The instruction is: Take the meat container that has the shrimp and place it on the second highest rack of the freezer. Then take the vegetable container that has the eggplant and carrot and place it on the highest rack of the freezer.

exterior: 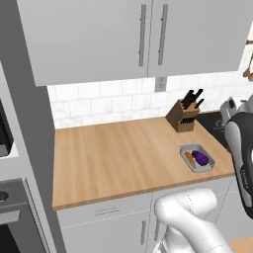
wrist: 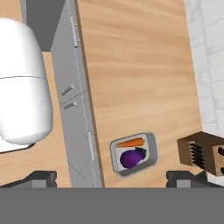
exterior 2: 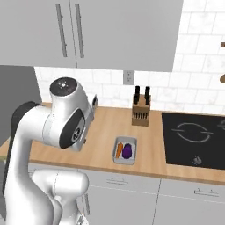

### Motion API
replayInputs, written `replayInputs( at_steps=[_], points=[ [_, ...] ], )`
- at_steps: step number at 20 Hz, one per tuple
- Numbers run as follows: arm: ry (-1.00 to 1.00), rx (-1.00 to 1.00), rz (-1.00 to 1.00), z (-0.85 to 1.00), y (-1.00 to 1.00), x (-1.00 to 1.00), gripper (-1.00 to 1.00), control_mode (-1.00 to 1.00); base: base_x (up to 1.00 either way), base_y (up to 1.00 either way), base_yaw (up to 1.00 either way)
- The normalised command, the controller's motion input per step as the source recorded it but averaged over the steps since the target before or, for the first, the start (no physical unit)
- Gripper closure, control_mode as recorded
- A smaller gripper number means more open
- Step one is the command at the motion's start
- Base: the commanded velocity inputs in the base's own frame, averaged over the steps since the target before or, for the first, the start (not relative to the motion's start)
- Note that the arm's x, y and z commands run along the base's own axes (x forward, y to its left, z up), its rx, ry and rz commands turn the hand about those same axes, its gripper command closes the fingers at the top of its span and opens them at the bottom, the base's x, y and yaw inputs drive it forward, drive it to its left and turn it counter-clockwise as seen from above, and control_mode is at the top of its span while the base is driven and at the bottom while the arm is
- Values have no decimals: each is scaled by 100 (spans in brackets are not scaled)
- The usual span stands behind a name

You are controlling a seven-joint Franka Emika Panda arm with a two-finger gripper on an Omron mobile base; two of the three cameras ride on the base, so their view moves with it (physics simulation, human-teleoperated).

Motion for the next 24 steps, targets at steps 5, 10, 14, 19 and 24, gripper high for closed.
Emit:
replayInputs(
  at_steps=[5,10,14,19,24],
  points=[
    [12,0,1,-55,-95,4,-100,-100,0,0,0],
    [18,-1,21,-73,-44,37,-100,-100,0,0,0],
    [15,-8,31,-85,0,64,-100,-100,0,0,0],
    [17,-5,10,-75,4,58,-100,-100,0,0,0],
    [1,0,0,-60,-3,39,-100,-100,0,0,0]
  ],
)
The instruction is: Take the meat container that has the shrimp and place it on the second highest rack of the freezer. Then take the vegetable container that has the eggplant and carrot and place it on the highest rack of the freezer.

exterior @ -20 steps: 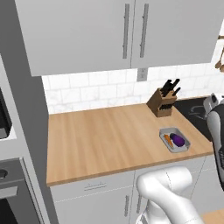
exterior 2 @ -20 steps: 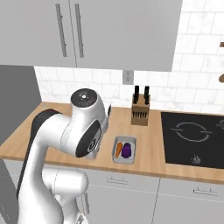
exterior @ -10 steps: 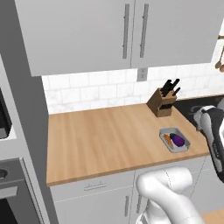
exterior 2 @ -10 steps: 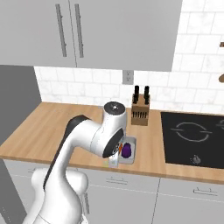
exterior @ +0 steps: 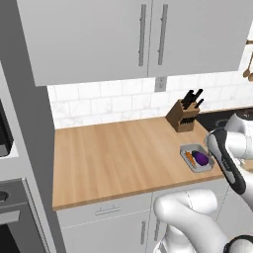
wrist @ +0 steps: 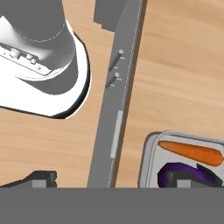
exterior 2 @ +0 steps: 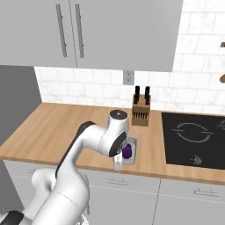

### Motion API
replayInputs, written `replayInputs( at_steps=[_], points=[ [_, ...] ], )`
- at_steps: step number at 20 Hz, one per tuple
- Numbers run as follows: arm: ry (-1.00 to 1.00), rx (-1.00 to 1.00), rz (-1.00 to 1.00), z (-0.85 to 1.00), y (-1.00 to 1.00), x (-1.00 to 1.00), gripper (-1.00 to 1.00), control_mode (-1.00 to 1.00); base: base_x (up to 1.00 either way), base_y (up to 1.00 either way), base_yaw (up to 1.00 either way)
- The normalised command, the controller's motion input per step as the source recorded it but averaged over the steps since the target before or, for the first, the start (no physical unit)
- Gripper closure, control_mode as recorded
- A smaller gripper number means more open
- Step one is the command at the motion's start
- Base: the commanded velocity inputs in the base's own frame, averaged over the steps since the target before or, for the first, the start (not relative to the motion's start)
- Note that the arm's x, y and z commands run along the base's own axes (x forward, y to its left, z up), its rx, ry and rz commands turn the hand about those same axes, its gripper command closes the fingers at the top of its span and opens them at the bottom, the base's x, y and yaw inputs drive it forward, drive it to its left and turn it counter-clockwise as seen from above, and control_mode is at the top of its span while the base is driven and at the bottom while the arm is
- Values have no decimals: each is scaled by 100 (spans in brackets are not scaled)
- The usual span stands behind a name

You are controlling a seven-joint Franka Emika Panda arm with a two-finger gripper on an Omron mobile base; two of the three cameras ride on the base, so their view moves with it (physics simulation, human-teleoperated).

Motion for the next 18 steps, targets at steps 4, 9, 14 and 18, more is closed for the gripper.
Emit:
replayInputs(
  at_steps=[4,9,14,18],
  points=[
    [6,0,0,-50,-26,22,-100,-100,0,0,0],
    [9,0,0,-22,-32,36,-100,-100,0,0,0],
    [9,1,0,-11,-35,38,-100,-100,0,0,0],
    [4,0,0,-24,-6,35,-100,-100,0,0,0]
  ],
)
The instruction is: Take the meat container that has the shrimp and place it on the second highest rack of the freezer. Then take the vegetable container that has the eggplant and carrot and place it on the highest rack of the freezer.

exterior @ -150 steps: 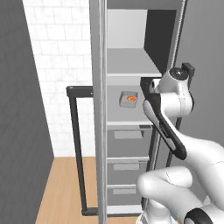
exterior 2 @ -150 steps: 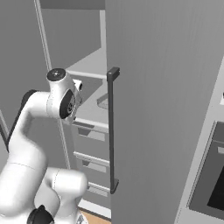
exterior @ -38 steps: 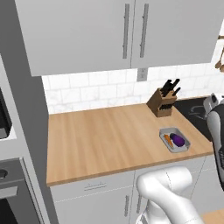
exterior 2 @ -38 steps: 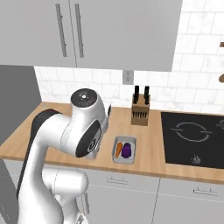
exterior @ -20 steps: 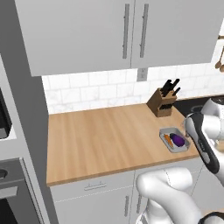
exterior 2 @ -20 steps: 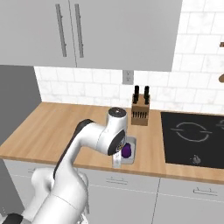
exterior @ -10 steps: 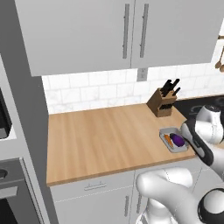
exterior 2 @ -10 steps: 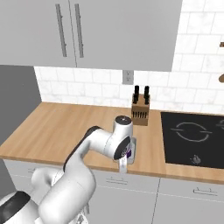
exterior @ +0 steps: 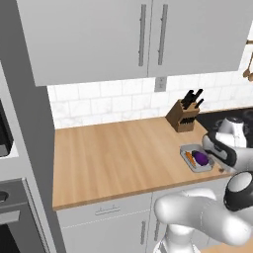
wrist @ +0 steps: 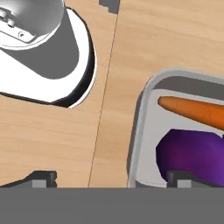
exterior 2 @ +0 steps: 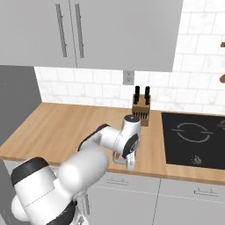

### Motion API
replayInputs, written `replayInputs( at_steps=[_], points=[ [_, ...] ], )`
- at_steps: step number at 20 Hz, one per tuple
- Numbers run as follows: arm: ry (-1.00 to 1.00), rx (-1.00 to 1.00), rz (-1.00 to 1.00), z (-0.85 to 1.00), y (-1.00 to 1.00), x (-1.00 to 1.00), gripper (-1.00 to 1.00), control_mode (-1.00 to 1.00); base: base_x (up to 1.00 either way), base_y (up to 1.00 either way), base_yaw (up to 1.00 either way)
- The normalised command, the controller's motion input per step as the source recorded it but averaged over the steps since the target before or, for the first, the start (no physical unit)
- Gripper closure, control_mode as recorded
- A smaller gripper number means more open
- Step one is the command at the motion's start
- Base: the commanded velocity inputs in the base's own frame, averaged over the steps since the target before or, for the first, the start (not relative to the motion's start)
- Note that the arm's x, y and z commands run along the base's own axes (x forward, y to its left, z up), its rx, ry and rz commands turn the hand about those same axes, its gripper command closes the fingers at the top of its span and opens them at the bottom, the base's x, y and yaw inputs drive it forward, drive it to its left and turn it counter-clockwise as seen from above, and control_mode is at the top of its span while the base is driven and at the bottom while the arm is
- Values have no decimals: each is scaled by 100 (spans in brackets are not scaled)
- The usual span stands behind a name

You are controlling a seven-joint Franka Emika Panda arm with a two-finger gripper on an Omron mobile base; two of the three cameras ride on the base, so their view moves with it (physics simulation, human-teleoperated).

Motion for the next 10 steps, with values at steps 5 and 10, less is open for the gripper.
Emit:
replayInputs(
  at_steps=[5,10],
  points=[
    [3,0,0,-21,0,56,-100,-100,0,0,0],
    [4,0,0,-16,0,4,-100,-100,0,0,0]
  ],
)
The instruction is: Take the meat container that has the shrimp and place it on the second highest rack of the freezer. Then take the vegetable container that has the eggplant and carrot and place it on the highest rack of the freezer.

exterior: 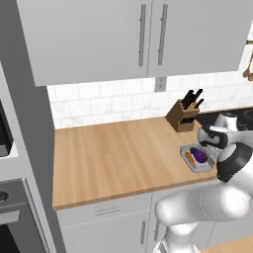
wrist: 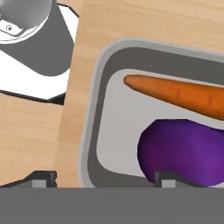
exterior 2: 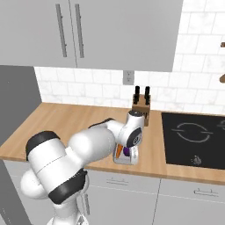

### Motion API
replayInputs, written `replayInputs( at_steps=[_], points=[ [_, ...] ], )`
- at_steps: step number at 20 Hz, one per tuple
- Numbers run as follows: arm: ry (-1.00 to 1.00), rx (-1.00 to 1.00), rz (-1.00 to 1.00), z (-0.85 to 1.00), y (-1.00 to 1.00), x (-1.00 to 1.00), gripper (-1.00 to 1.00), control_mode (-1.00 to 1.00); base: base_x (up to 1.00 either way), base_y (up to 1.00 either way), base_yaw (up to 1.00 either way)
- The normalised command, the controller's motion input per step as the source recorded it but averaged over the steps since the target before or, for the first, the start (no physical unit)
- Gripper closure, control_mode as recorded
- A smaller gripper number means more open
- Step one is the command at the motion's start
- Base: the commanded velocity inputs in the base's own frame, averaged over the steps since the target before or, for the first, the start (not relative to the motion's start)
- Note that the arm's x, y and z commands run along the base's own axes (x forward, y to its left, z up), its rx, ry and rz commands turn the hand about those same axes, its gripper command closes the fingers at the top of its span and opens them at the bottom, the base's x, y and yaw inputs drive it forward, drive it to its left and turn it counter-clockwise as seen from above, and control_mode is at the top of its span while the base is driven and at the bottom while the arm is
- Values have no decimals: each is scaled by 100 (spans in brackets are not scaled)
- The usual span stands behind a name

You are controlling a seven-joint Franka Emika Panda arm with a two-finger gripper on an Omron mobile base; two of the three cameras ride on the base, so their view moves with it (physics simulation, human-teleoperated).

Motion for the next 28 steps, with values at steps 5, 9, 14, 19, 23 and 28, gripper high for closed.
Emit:
replayInputs(
  at_steps=[5,9,14,19,23,28],
  points=[
    [1,0,0,-13,0,-26,-100,-100,0,0,0],
    [0,0,0,0,0,-63,-100,-100,0,0,0],
    [-1,0,0,0,17,-35,-100,-100,0,0,0],
    [0,0,0,0,37,36,-100,-100,0,0,0],
    [0,0,0,-12,4,36,-100,-100,0,0,0],
    [5,0,0,-35,-1,17,-100,-100,0,0,0]
  ],
)
